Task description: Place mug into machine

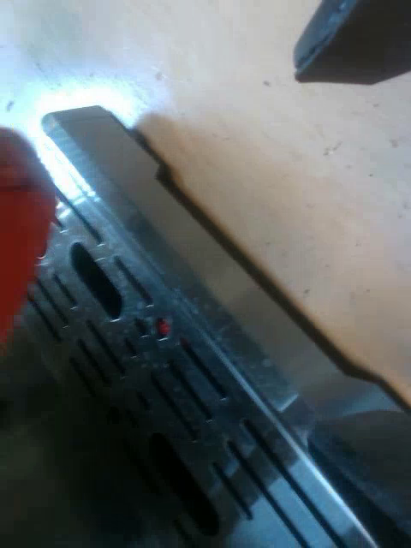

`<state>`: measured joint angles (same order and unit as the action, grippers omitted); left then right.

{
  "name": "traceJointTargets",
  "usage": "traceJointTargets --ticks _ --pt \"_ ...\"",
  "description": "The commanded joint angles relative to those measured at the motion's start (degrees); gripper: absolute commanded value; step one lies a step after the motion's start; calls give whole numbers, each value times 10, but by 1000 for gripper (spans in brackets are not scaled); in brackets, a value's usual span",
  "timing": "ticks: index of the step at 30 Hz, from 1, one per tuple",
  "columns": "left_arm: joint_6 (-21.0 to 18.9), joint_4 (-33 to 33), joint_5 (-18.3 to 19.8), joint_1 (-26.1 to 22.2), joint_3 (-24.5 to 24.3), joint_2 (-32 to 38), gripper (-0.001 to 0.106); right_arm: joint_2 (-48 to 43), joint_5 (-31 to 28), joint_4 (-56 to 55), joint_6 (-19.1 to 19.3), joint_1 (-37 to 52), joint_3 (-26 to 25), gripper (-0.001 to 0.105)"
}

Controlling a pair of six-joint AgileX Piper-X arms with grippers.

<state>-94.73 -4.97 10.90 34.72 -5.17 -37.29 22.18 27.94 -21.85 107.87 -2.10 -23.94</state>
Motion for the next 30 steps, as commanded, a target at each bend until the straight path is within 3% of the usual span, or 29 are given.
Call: traceJointTargets --ticks 1,6,12,20,30 --pt "-3 -13 -4 2 -1 0 79 -8 -4 25 29 -51 -12 0" --pt "-3 -13 -4 2 -1 0 79 -8 -129 28 30 -175 -12 0" --pt "-5 -17 -4 2 -1 0 79 24 -298 63 -6 -321 -12 0" --pt "-14 -18 -4 2 -1 0 79 125 -385 186 -52 -424 -12 0" --pt "-13 -26 -4 2 -1 0 79 249 -397 339 -75 -442 -12 0"
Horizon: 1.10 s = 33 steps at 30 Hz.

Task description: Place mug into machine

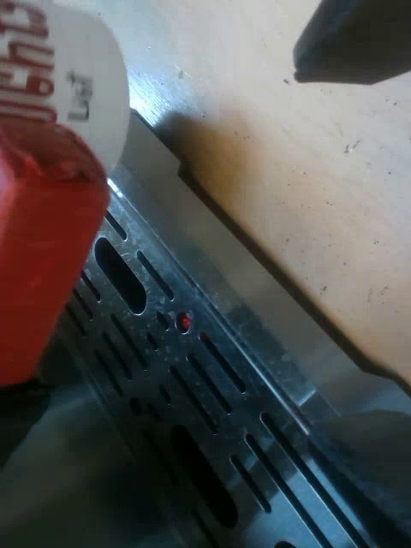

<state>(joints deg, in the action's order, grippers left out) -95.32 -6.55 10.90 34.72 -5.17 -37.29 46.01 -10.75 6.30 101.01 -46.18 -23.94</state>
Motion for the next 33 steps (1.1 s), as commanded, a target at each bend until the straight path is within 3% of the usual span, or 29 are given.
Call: traceJointTargets --ticks 1,14,23,33 --pt "-8 -10 -4 2 -1 0 79 21 -10 70 -8 -1 -12 0" --pt "-8 -10 -4 2 -1 0 79 130 -9 196 -9 -1 -12 0" --pt "-8 -11 -4 2 -1 0 79 190 -6 201 -9 -1 -57 0" --pt "-8 -11 -4 2 -1 0 79 249 12 242 -9 -1 -72 0"
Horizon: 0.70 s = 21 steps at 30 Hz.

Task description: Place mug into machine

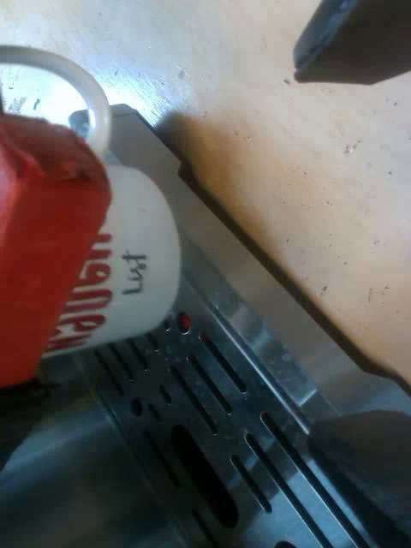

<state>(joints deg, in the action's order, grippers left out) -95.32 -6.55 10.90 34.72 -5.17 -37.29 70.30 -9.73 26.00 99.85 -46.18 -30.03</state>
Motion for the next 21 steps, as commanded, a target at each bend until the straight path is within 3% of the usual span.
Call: traceJointTargets --ticks 1,10,21 --pt "-8 -11 -4 2 -1 0 79 9 2 45 3 -1 -12 0" --pt "-10 -11 -4 2 -1 0 79 39 2 68 -11 -1 -15 0" --pt "-12 -11 -4 2 -1 0 79 108 2 68 -11 -1 -72 0"
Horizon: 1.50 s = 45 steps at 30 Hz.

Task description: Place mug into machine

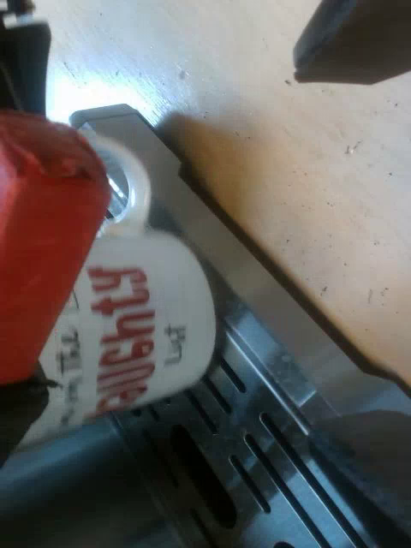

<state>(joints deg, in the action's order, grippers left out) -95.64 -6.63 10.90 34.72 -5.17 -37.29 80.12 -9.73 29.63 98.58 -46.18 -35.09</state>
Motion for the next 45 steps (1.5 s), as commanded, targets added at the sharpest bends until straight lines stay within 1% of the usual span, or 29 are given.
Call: traceJointTargets --ticks 1,5,11,13,15,17,18,21,23,27,28,31,33,34,37,39,41,42,44,45 --pt "-9 -10 -4 2 -1 0 79 14 2 32 2 -1 -26 0" --pt "-9 -10 -4 2 -1 0 79 39 2 32 2 -1 -40 0" --pt "-9 -10 -4 2 -1 0 79 51 2 27 2 -1 -41 0" --pt "-9 -10 -4 2 -1 0 79 51 2 27 2 -1 -41 8" --pt "-9 -10 -4 2 -1 0 79 51 2 27 2 -1 -41 25" --pt "-9 -10 -4 2 -1 0 79 51 2 27 2 -1 -41 45" --pt "-9 -10 -4 2 -1 0 79 50 2 27 2 -1 -41 52" --pt "-9 -10 -4 2 -1 0 79 44 1 22 0 -1 -41 62" --pt "-9 -10 -4 2 -1 0 79 38 1 23 -10 -1 -39 62" --pt "-9 -10 -4 2 -1 0 79 26 -14 23 -10 -1 -29 62" --pt "-9 -10 -4 2 -1 0 79 18 -23 23 -10 -1 -18 62" --pt "-9 -12 -4 2 -1 0 79 0 -19 23 -37 -3 9 62" --pt "-9 -14 -4 2 -1 0 79 -8 -21 26 -36 -8 25 62" --pt "-9 -14 -4 2 -1 0 79 -9 -21 32 -28 -11 34 62" --pt "-9 -14 -4 2 -1 0 79 -7 -21 32 -21 -15 46 62" --pt "-15 -14 -4 2 -1 0 79 -3 -23 32 -17 -15 48 62" --pt "-34 -19 -4 2 -1 0 79 9 -24 47 0 -15 48 62" --pt "-34 -21 -4 2 -1 0 79 9 -24 47 0 -15 48 62" --pt "-34 -27 -4 2 -1 0 79 38 -21 102 6 -15 48 62" --pt "-34 -27 -4 2 -1 0 79 45 -20 110 6 -15 48 62"
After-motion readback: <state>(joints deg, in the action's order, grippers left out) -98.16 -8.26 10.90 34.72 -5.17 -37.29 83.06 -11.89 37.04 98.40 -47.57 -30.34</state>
